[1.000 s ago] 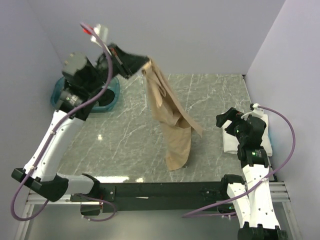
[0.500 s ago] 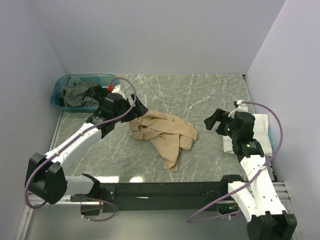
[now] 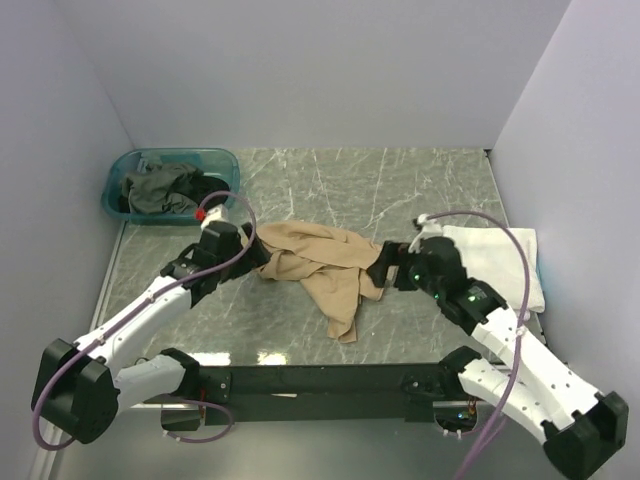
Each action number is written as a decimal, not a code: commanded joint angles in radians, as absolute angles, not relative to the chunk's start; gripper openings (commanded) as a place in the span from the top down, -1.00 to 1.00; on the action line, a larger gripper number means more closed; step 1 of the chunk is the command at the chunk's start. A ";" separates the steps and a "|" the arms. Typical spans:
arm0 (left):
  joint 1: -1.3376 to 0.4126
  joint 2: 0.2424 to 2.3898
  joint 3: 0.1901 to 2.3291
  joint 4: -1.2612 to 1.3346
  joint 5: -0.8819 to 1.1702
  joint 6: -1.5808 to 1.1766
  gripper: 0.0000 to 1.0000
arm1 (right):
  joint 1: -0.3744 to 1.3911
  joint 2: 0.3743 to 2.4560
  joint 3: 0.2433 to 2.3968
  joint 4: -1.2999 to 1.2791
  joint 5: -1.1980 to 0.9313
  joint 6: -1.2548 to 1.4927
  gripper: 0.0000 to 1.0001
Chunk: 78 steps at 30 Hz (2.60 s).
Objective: Fold and stack the t-shirts
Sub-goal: Flatten the tshirt out
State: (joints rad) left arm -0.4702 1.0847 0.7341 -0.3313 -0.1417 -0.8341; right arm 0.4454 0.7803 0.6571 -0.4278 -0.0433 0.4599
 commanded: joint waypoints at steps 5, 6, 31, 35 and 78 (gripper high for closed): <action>-0.472 1.106 0.614 -0.264 -0.173 -0.885 -0.99 | 0.776 0.889 0.569 -0.357 0.101 0.687 -0.99; -0.471 1.118 0.597 -0.233 -0.164 -0.893 -0.99 | 0.794 0.909 0.571 -0.351 0.112 0.701 -0.99; -0.443 1.375 0.681 -0.106 -0.101 -0.861 0.99 | 0.910 1.234 0.644 -0.254 0.218 0.775 1.00; -0.446 1.250 0.699 -0.138 -0.100 -0.847 0.99 | 0.910 1.100 0.750 -0.417 0.349 0.712 1.00; -0.468 1.239 1.678 -0.173 -0.290 -0.563 0.99 | 0.581 1.155 1.930 -0.503 0.377 -0.062 1.00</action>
State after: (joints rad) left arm -0.4938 1.1156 1.6142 -0.1741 -0.2066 -0.6147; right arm 0.7525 1.0966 1.9350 -0.6186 0.4706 -0.0250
